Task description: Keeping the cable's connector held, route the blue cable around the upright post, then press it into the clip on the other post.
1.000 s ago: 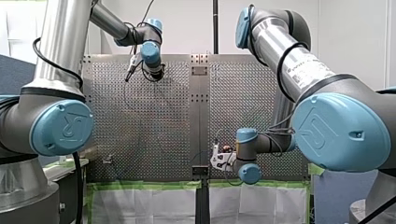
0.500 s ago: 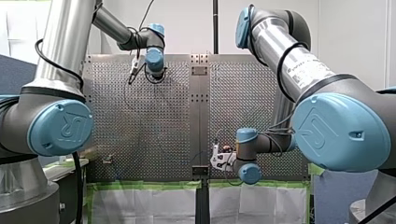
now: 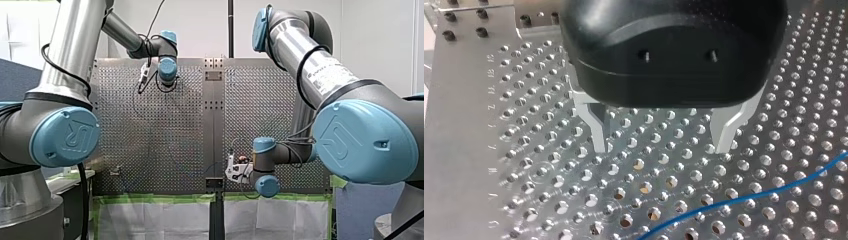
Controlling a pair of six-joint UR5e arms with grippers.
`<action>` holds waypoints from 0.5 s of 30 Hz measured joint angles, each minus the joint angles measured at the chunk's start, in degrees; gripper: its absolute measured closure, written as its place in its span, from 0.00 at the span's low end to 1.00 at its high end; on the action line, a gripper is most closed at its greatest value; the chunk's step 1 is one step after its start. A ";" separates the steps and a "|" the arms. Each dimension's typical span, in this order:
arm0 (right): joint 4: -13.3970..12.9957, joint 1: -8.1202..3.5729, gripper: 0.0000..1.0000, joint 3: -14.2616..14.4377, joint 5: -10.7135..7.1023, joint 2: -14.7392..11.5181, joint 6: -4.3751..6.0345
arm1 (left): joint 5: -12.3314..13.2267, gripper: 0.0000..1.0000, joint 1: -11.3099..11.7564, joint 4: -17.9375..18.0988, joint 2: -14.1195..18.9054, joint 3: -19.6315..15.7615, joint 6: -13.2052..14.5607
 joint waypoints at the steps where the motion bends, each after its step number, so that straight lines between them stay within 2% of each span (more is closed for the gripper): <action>1: 0.00 0.00 1.00 0.00 0.00 -0.01 -0.01 | -0.02 0.00 0.07 0.11 -0.24 0.00 0.06; 8: 0.00 0.00 1.00 0.00 0.00 -0.01 -0.07 | -1.26 0.00 0.38 0.99 -3.11 0.00 2.12; 15: -0.08 0.00 1.00 -0.01 0.00 -0.02 -0.02 | -3.57 0.00 0.71 2.60 -3.84 0.00 5.16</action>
